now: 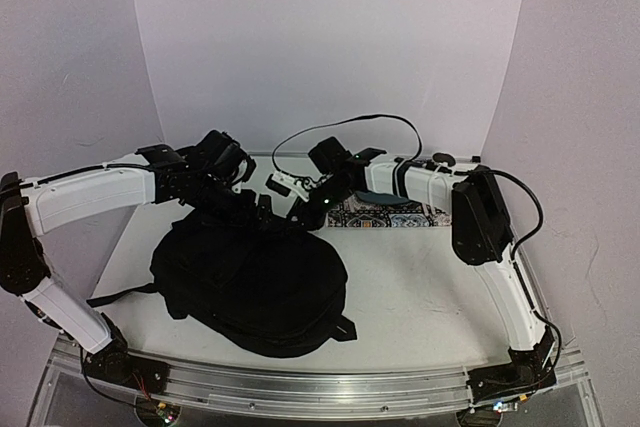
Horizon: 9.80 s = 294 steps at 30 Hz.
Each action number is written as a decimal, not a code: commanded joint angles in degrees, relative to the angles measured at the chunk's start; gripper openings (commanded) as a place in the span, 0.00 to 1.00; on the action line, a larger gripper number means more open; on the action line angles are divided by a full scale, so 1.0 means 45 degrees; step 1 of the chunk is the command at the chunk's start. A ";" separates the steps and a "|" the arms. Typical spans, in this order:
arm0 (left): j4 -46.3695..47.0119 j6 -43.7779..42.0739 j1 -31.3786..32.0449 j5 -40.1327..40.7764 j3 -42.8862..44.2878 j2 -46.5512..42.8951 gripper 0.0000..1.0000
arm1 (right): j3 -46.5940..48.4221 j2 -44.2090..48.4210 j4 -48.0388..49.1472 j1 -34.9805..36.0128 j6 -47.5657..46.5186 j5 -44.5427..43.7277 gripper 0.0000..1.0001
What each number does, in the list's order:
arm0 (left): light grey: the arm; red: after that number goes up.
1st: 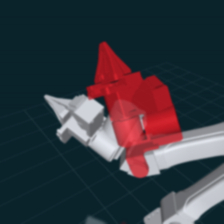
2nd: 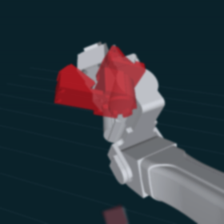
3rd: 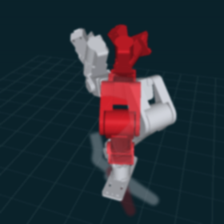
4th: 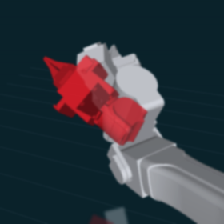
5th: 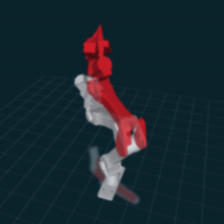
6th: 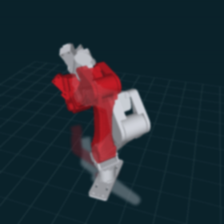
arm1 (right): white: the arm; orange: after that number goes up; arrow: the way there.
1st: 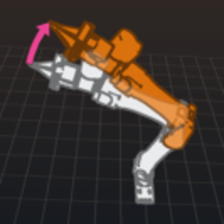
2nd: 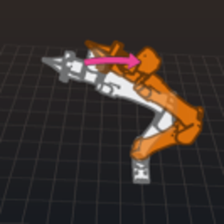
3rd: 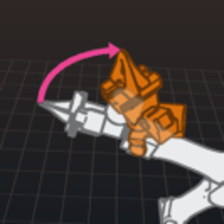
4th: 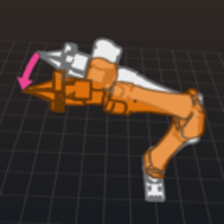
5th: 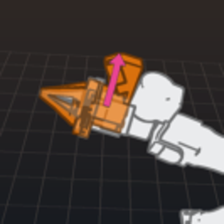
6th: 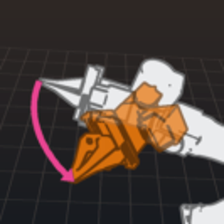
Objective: Pack the student bag
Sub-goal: Pick up the largest pocket of the bag from the student bag, then hold the student bag at the center of the board, then zip the student bag into the largest pocket of the bag.
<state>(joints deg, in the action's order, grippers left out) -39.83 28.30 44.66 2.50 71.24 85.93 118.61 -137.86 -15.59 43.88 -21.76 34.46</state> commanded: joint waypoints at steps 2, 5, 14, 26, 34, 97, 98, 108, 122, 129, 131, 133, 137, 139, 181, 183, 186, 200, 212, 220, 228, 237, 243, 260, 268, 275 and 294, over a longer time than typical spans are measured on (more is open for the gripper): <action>0.0383 -0.0276 -0.0043 -0.0107 0.0300 -0.0459 0.97 | 0.0244 0.0111 -0.0011 -0.0050 -0.0105 -0.0373 0.04; 0.0385 -0.0347 -0.0038 -0.0040 0.0376 -0.0414 0.97 | -0.0468 0.0754 0.0008 -0.0124 -0.0251 -0.0678 0.01; 0.0294 -0.0264 -0.0048 0.0820 0.0267 0.0066 0.97 | -0.2386 0.2632 0.0044 -0.0161 -0.0053 -0.0665 0.00; -0.0294 -0.0116 -0.0043 0.1645 0.0079 0.0587 0.95 | -0.5223 0.4214 0.2317 -0.0034 0.0512 -0.2069 0.14; -0.0724 0.0404 -0.0051 0.1263 -0.0659 0.0611 0.83 | -0.4538 0.3110 0.2687 0.0543 -0.1923 -0.3469 0.42; -0.0118 0.1529 -0.0210 0.2144 -0.0090 0.0763 0.00 | -1.2623 0.9845 0.5027 0.0942 0.1665 -0.2754 0.00; 0.0018 0.1516 -0.0241 0.2046 -0.0046 0.0856 0.00 | -1.2802 1.0001 0.5036 0.0948 0.1915 -0.2625 0.00; 0.0861 -0.0702 -0.0250 -0.0137 0.1956 0.1919 0.63 | -1.4105 1.1019 0.6148 0.0899 0.2480 -0.4197 0.00; 0.0718 -0.8361 -0.0277 -0.4233 0.4562 0.4454 0.80 | -1.4418 1.1456 0.6946 0.0903 0.2543 -0.3251 0.00; -0.0138 -1.1014 -0.0568 -0.5559 0.5654 0.5909 0.80 | -1.4490 1.1525 0.7144 0.0896 0.2616 -0.2774 0.00; -0.0488 -1.1654 -0.0945 -0.6739 0.6015 0.6277 0.80 | -1.4458 1.1491 0.7157 0.0897 0.2629 -0.2664 0.00; -0.0842 -1.2186 -0.1228 -0.7583 0.6411 0.6565 0.80 | -1.4420 1.1453 0.7157 0.0907 0.2647 -0.2594 0.00; -0.1215 -1.3417 -0.1306 -0.8328 0.6812 0.7094 0.80 | -1.4328 1.1385 0.7175 0.0898 0.2661 -0.2441 0.00; -0.1610 -1.3948 -0.1312 -0.8925 0.7060 0.7383 0.80 | -1.4263 1.1328 0.7176 0.0909 0.2668 -0.2386 0.00; -0.3446 -1.4068 -0.2467 -1.1116 0.9688 0.8745 0.27 | -1.5495 1.2930 0.6138 0.1113 0.3305 -0.2233 0.00; -0.3421 -1.4458 -0.2195 -1.1265 0.9391 0.8534 0.53 | -1.5345 1.2823 0.6159 0.1114 0.3214 -0.2310 0.00; -0.3414 -1.5099 -0.1492 -1.0724 0.9035 0.8334 0.69 | -1.5079 1.2601 0.6171 0.1114 0.3061 -0.2233 0.00; -0.3433 -1.6308 -0.0233 -1.0231 0.9081 0.9043 0.73 | -1.4076 1.1747 0.6209 0.1109 0.2753 -0.1706 0.00; -0.3711 -1.6953 -0.0239 -1.0185 0.8938 0.9049 0.00 | -1.3847 1.1437 0.6180 0.1113 0.2690 -0.1495 0.00; -0.3723 -1.5906 -0.0836 -0.9650 0.9456 0.9280 0.00 | -1.3991 1.1611 0.6118 0.1122 0.2808 -0.1205 0.00; -0.3036 -1.3469 -0.1830 -0.7110 1.0232 0.9759 0.00 | -1.4792 1.1945 0.5888 0.1342 0.3121 -0.1136 0.00; -0.1717 -1.1285 -0.2988 -0.4665 0.9971 0.9649 0.00 | -1.5879 1.2563 0.5978 0.1608 0.3920 -0.1675 0.00; -0.1196 -0.9223 -0.3877 -0.2851 0.9933 0.9672 0.00 | -1.6204 1.2738 0.6360 0.1937 0.4728 -0.1456 0.00; 0.0549 -0.6885 -0.4459 -0.2878 0.8448 0.8064 0.07 | -1.4387 1.2951 0.6184 0.2038 0.5579 -0.2476 0.00; 0.1736 -0.5635 -0.4582 -0.0990 0.6893 0.7411 0.00 | -1.3882 1.2391 0.6473 0.2578 0.6733 -0.1064 0.00; 0.1690 -0.4726 -0.4708 -0.0676 0.8495 0.9262 0.00 | -1.3753 1.3056 0.6203 0.3161 0.6839 -0.0077 0.00; 0.2806 -0.2516 -0.3345 -0.2670 0.5477 0.5110 0.65 | -1.4142 1.1116 0.6399 0.3598 0.6068 -0.3510 0.00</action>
<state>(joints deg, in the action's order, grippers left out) -37.34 11.09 29.35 -16.31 100.49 120.29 54.13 -86.54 14.36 57.72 6.62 14.40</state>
